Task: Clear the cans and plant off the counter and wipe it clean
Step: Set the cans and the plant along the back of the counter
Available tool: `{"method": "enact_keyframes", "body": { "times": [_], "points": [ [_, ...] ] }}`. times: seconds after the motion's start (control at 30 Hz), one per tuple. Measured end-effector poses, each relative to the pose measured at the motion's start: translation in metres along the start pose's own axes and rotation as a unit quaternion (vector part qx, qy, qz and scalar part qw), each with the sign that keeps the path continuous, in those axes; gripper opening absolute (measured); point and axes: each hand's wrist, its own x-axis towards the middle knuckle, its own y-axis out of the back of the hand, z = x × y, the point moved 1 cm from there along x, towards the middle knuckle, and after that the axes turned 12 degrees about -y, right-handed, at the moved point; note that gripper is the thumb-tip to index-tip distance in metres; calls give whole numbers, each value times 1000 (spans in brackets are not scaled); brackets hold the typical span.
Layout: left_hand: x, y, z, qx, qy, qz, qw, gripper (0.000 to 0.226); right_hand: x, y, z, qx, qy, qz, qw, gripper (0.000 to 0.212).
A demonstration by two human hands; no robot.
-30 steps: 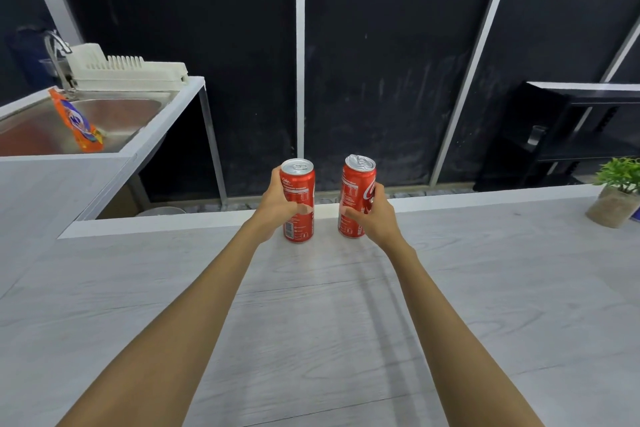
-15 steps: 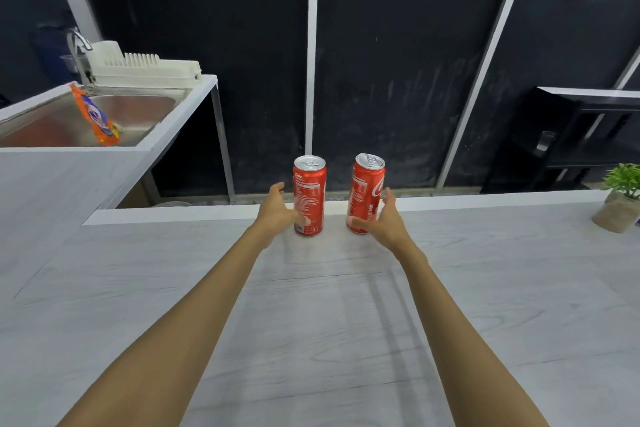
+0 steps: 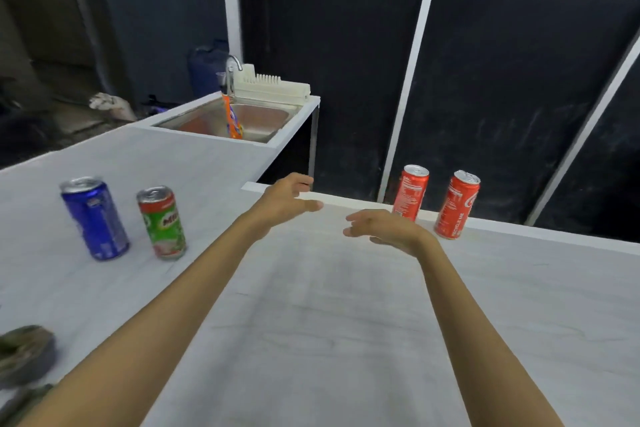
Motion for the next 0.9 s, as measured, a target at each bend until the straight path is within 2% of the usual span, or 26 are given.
{"method": "enact_keyframes", "body": {
  "times": [0.1,0.3,0.5,0.67,0.77,0.9],
  "points": [
    [-33,57,-5,32,0,35,999,48,-2,-46,-50,18,46,-21,999,49],
    [-85,177,-22,87,29,57,994,40,-3,-147,-132,86,80,-44,992,78],
    [-112,261,-72,50,77,105,990,51,8,-223,-183,128,96,-13,987,92],
    [-111,280,-135,-7,78,158,984,72,22,-259,-199,178,99,45,978,90],
    [-103,273,-167,-40,84,160,983,87,34,-274,-203,197,98,76,973,86],
    [-92,258,-199,-94,109,131,981,85,51,-285,-205,209,85,119,967,80]
  ]
}}
